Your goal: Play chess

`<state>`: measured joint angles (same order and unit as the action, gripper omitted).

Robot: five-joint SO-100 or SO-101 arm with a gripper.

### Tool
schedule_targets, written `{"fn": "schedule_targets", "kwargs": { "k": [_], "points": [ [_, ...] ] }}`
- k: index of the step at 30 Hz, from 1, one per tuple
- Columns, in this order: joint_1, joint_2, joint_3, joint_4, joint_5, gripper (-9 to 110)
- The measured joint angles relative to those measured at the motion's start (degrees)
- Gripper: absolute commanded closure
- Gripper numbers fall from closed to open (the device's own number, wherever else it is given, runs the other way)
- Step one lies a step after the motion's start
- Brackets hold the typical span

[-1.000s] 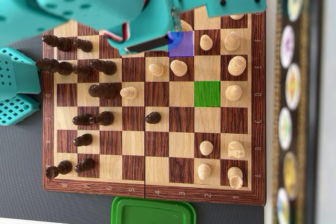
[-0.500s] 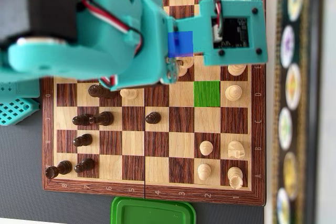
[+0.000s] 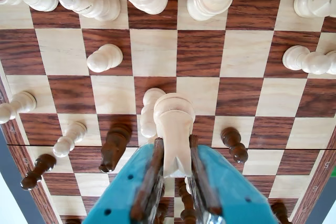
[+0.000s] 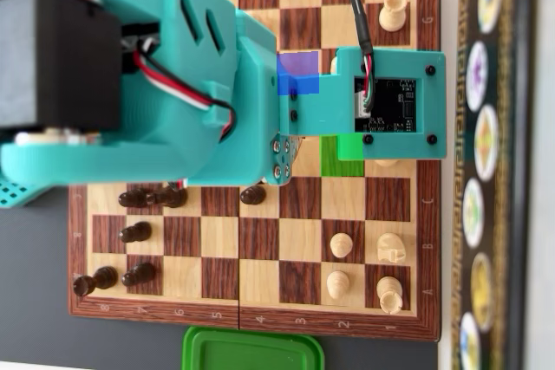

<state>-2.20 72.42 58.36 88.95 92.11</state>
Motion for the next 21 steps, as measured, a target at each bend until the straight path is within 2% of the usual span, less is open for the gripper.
{"fn": "schedule_targets", "kwargs": {
  "k": [6,21],
  "points": [
    [0.0,-4.13,-0.35,-4.66,0.0,98],
    [2.46,-12.13,-7.56,-4.92,0.0,98]
  ]
}}
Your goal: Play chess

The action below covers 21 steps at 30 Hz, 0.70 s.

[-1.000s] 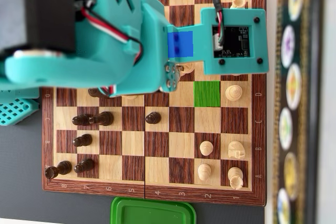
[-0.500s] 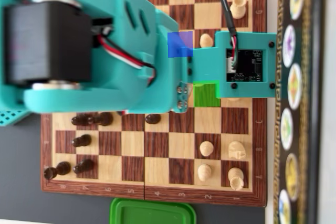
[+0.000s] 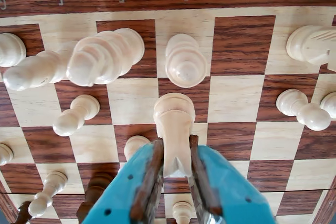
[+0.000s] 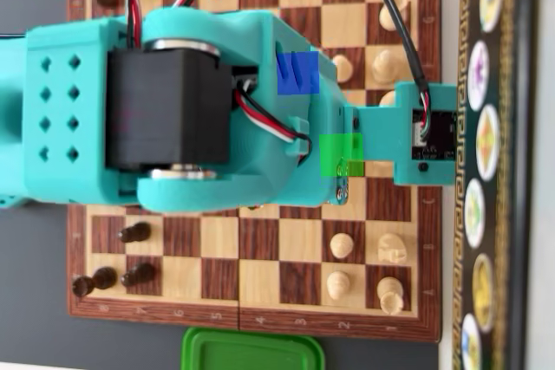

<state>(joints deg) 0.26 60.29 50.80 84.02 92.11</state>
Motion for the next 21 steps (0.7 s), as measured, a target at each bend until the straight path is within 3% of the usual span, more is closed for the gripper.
{"fn": "schedule_targets", "kwargs": {
  "k": [21],
  "points": [
    [1.05,-2.81,0.97,0.0,0.0,98]
  ]
}}
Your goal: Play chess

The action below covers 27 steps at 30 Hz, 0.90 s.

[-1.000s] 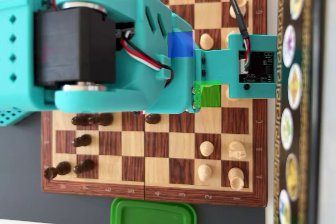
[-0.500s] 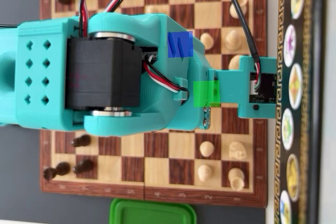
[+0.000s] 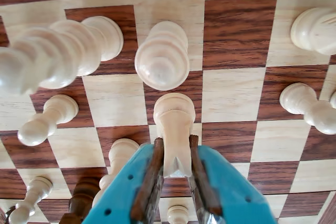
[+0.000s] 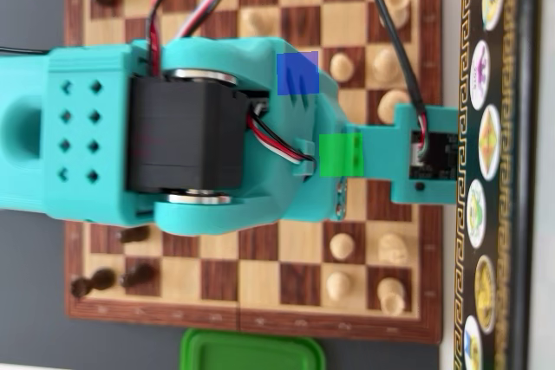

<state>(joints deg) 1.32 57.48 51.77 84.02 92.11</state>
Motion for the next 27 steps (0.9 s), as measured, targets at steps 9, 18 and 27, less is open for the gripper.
{"fn": "schedule_targets", "kwargs": {
  "k": [9,18,27],
  "points": [
    [0.09,-2.02,0.0,0.0,-0.97,98],
    [0.09,-2.29,0.0,-0.09,-0.97,96],
    [0.09,-2.29,0.0,-0.18,-0.97,94]
  ]
}}
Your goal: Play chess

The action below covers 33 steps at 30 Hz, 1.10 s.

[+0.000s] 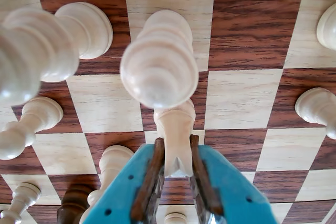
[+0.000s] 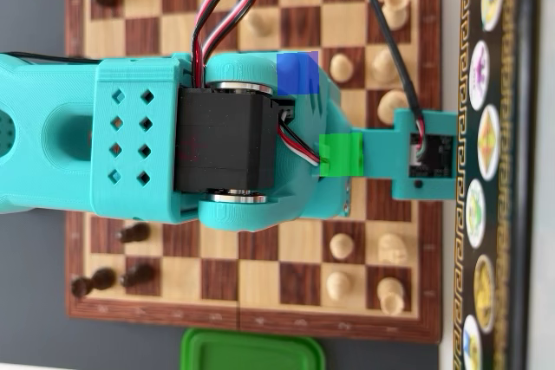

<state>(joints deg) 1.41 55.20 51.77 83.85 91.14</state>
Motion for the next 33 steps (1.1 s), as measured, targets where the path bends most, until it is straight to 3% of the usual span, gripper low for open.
{"fn": "schedule_targets", "kwargs": {
  "k": [7,33],
  "points": [
    [0.0,0.0,0.0,0.0,0.0,87],
    [0.0,6.06,1.05,0.0,-0.09,87]
  ]
}}
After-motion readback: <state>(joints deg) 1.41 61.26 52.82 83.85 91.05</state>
